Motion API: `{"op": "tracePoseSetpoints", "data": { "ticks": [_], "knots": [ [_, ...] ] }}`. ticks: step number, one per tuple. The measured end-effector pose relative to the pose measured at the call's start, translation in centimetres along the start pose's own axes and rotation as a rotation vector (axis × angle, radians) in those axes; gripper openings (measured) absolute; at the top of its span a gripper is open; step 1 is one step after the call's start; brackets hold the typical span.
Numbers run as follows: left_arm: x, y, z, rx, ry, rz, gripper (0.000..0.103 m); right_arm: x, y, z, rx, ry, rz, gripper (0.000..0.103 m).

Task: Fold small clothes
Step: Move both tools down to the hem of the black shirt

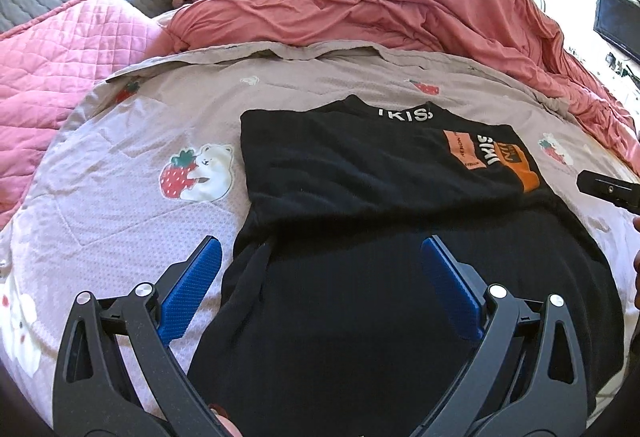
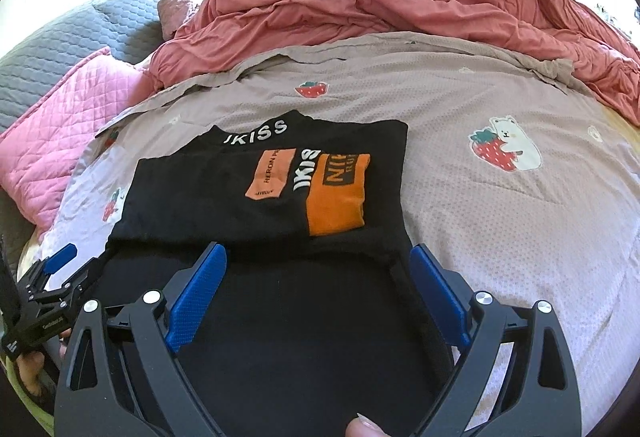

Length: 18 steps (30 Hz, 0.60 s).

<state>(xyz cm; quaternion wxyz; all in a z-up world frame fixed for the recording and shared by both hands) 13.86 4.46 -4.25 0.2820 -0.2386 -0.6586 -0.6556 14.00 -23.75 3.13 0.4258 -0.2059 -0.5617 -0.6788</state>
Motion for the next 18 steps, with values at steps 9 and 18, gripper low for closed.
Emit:
{"op": "tracePoseSetpoints", "data": {
  "ticks": [9,18],
  "knots": [
    [0.6,-1.3,0.2,0.007,0.012,0.019,0.093,1.5,-1.8,-0.8,0.012,-0.02,0.026,0.092],
    [1.8,-2.3,1.6,0.067,0.0,0.049,0.093,2.5,-4.4,-1.7,0.025,-0.041,0.084,0.092]
  ]
}}
Point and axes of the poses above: each gripper's, at about its wrist camera, not at the fingertips, and x roughly against the way its jaws point, z to its left, y to its top, the point moved 5 cm from there along -x, roughly the way its jaws point, and after that the axes turned 5 degrees about y, right-handed, at the moved point
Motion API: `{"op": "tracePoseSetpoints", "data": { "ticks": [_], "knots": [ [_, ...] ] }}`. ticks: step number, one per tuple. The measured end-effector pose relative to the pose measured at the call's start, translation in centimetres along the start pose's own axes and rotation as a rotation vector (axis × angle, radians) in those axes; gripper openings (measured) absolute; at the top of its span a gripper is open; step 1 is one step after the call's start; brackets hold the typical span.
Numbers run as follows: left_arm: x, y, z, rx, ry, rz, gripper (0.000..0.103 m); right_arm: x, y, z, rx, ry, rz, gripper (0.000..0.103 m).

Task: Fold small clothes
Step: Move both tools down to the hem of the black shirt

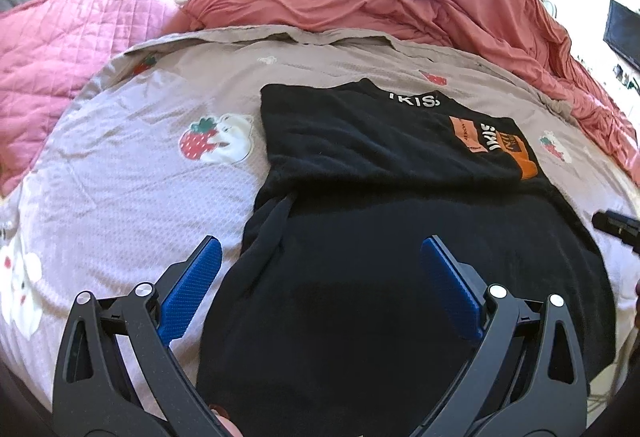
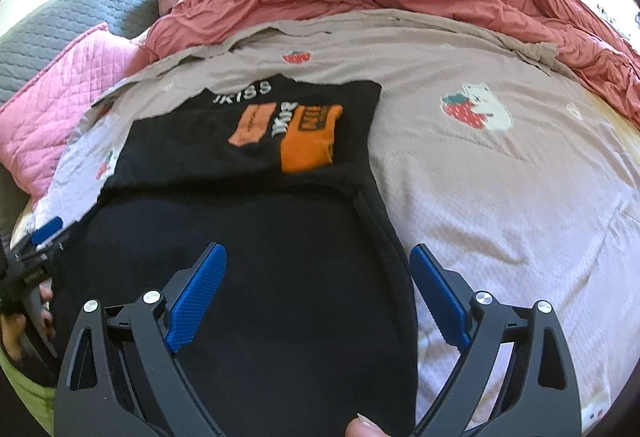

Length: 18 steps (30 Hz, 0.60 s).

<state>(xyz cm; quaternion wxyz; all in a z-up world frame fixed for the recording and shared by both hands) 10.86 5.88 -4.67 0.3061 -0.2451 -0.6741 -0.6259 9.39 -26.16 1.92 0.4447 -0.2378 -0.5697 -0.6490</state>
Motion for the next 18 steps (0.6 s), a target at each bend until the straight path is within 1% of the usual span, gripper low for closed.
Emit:
{"op": "tracePoseSetpoints", "data": {
  "ticks": [1,6,9,13,18],
  "knots": [
    [0.1,-0.2,0.2,0.009,-0.005,0.011,0.093,0.1,-0.4,-0.1,0.003,-0.004,0.007,0.092],
    [0.0,-1.8,1.6,0.062,-0.025,0.121,0.093,0.2,-2.1,-0.3,0.001,-0.009,0.04,0.092],
    [0.1,-2.6,2.8,0.105,-0.028,0.167,0.093,0.2,-2.9,-0.2,-0.007,0.001,0.059,0.092],
    [0.6,-3.6,4.0,0.144,-0.039,0.202,0.093,0.4,-3.8,0.2,0.006,0.002,0.078,0.092],
    [1.7,-4.9,4.8,0.151,-0.046,0.223,0.093,1.2,-4.5,-0.1,0.005,0.001,0.082,0.092]
  ]
}}
Point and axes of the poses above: each gripper's, at about its wrist camera, not at the fingertips, and x roughly against the way its jaws point, z to its left, y to its top, the point moved 5 cm from there along -x, roughly the way its jaws point, and after that the axes turned 5 degrees about y, right-handed, at the moved point
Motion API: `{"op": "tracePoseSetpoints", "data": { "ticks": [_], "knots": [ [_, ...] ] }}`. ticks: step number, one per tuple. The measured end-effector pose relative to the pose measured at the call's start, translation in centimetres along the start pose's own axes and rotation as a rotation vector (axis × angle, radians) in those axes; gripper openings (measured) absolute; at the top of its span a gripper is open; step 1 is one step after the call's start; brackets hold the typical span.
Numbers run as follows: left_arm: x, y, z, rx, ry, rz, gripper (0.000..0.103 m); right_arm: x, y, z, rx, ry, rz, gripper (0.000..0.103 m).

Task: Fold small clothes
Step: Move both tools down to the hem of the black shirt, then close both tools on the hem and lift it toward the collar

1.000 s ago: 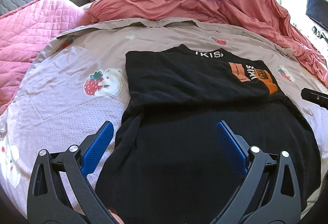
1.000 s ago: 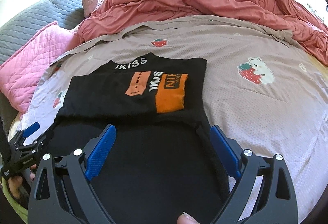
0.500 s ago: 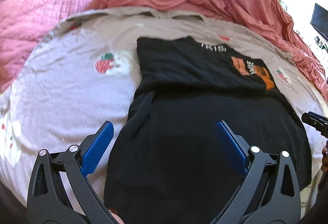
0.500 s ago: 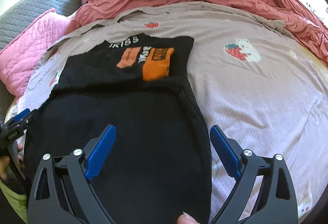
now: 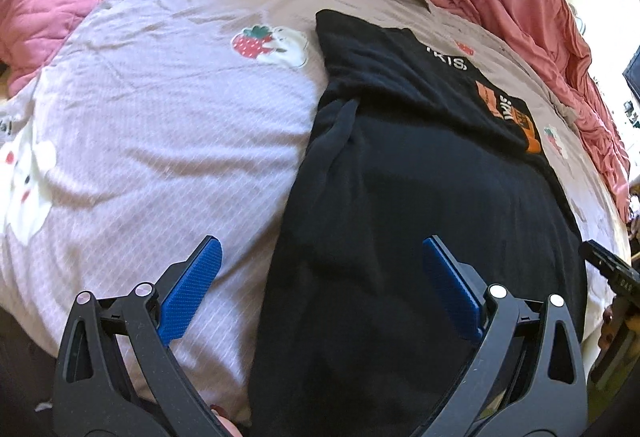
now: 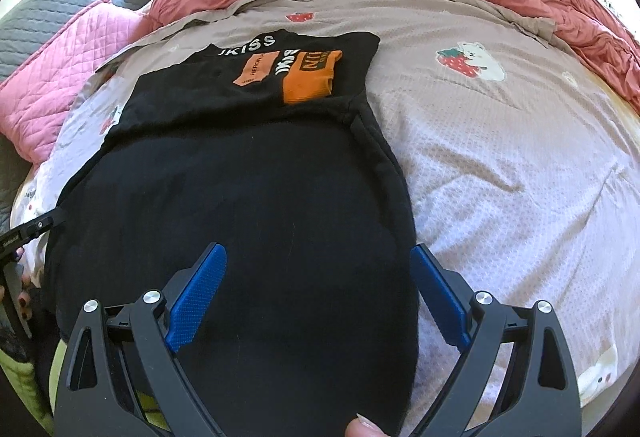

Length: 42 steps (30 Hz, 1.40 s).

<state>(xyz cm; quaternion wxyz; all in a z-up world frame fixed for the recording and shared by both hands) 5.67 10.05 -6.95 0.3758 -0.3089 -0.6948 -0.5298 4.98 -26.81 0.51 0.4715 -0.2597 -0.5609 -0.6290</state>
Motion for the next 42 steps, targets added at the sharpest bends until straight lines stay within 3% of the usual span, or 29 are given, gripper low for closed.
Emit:
{"op": "tracePoseSetpoints", "data": {
  "ticks": [11,14,20,22,25,29,37,42],
  "knots": [
    [1.4,-2.5,1.0,-0.003,-0.047,0.015,0.093,1.8,-3.0,-2.1,-0.017,-0.004,0.021,0.092],
    [1.7,-3.2,0.5,-0.029,-0.051,0.015,0.087,2.0,-4.2,-2.3,-0.016,0.004,0.039,0.089],
    [1.9,-4.1,-0.1,-0.056,-0.069,0.023,0.07,2.1,-6.1,-2.3,0.004,0.006,0.058,0.052],
    [1.9,-4.3,-0.1,-0.05,-0.081,0.029,0.063,2.3,-6.3,-2.3,0.014,0.002,0.053,0.033],
    [2.0,-4.6,0.1,-0.04,-0.091,0.034,0.054,2.8,-6.5,-2.4,0.015,0.012,0.046,0.018],
    [2.2,-4.9,0.4,-0.038,-0.092,0.036,0.044,3.2,-7.0,-2.3,0.022,0.031,0.045,0.016],
    [2.1,-5.0,1.1,0.008,-0.147,0.056,0.04,2.6,-7.5,-2.2,0.032,0.06,0.064,0.023],
    [2.0,-5.1,0.7,-0.012,-0.105,0.054,0.029,2.5,-7.2,-2.1,0.046,0.067,0.052,0.018]
  ]
}}
Point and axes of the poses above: each gripper's, at about its wrist camera, not at the fingertips, and x roughly against the way its jaws point, z to its left, y to its top, the point moved 5 cm from there along -x, roughly the way its jaws point, and after that the axes turned 5 degrees about y, right-handed, at the moved point
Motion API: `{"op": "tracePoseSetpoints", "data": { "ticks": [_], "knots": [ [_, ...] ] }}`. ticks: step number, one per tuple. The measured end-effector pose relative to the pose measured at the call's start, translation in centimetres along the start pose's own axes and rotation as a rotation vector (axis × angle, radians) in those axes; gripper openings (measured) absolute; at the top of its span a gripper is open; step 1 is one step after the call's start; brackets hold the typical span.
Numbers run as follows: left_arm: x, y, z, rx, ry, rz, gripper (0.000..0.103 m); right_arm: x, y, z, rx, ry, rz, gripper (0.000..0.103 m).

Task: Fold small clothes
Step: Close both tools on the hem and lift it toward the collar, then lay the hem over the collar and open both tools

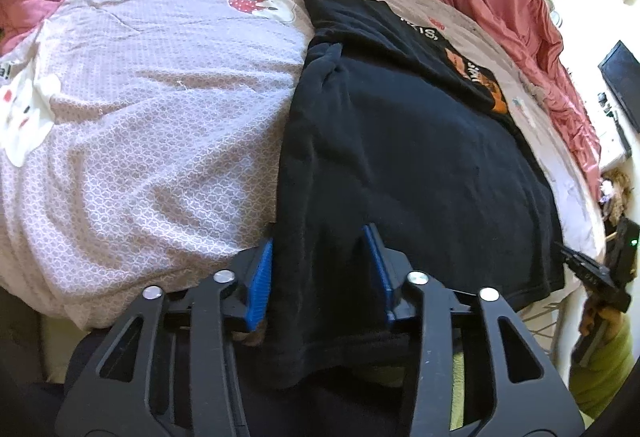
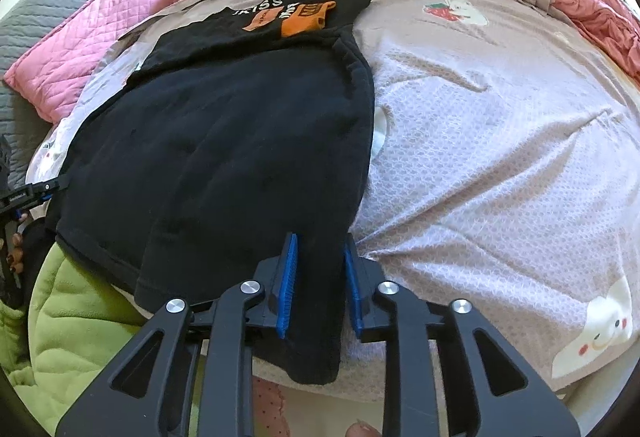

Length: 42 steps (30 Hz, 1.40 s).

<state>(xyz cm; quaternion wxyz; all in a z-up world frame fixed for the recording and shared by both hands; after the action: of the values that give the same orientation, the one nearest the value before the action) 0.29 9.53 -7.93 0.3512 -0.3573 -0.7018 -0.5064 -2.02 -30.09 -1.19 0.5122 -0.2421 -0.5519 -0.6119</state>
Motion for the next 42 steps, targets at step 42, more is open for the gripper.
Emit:
{"op": "tracePoseSetpoints", "data": {
  "ticks": [42],
  "knots": [
    [-2.6,18.9,0.4,0.195,-0.017,-0.187,0.004,-2.1,20.6,-4.2,-0.164,0.088,-0.362,0.008]
  ]
}}
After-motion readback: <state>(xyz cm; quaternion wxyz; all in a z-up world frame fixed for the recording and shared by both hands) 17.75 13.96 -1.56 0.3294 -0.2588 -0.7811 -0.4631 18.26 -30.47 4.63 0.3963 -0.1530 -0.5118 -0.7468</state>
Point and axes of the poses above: each gripper's, at about its wrist camera, not at the fingertips, and x roughly against the way its jaws point, z to its left, y to its top, the point moved 5 cm from there along -x, roughly the way its jaws point, and after that the axes turned 5 degrees about y, right-handed, at the moved point
